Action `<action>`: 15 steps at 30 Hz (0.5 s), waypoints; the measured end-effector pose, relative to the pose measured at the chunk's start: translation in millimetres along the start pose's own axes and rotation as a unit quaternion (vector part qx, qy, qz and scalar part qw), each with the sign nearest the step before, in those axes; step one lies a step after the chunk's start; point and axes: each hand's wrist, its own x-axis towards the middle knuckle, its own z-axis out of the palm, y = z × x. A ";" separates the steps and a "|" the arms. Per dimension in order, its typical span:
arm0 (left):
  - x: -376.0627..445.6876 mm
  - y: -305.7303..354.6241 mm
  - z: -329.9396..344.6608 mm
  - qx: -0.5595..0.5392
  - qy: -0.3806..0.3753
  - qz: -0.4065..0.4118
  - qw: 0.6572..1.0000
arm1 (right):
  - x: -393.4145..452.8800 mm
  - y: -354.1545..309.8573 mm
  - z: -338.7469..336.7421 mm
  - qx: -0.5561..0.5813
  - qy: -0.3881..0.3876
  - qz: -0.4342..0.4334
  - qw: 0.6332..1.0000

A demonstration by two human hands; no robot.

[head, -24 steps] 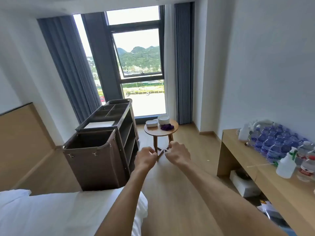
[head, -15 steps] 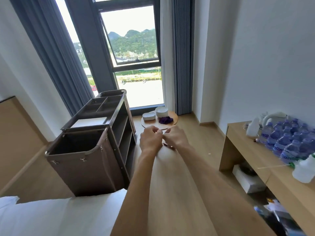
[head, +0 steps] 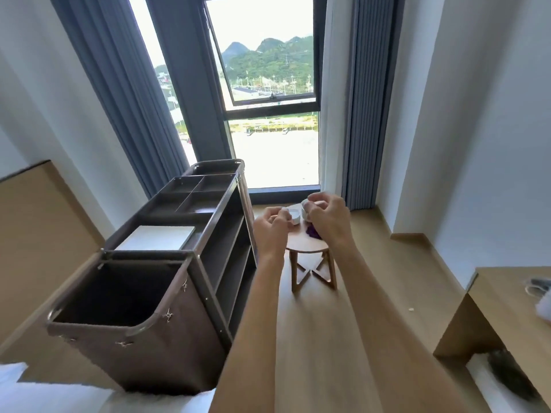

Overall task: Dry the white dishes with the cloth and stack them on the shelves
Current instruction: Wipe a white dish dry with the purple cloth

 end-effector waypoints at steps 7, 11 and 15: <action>168.8 -44.7 59.9 0.073 0.004 0.103 0.992 | 161.7 45.9 55.5 0.017 -0.030 -0.026 0.999; 284.1 -105.0 83.4 0.268 -0.046 0.138 0.953 | 270.1 98.2 89.2 -0.099 -0.019 -0.030 0.994; 401.3 -173.6 105.7 0.374 -0.072 0.089 0.920 | 378.7 162.0 130.2 -0.196 0.018 0.057 0.979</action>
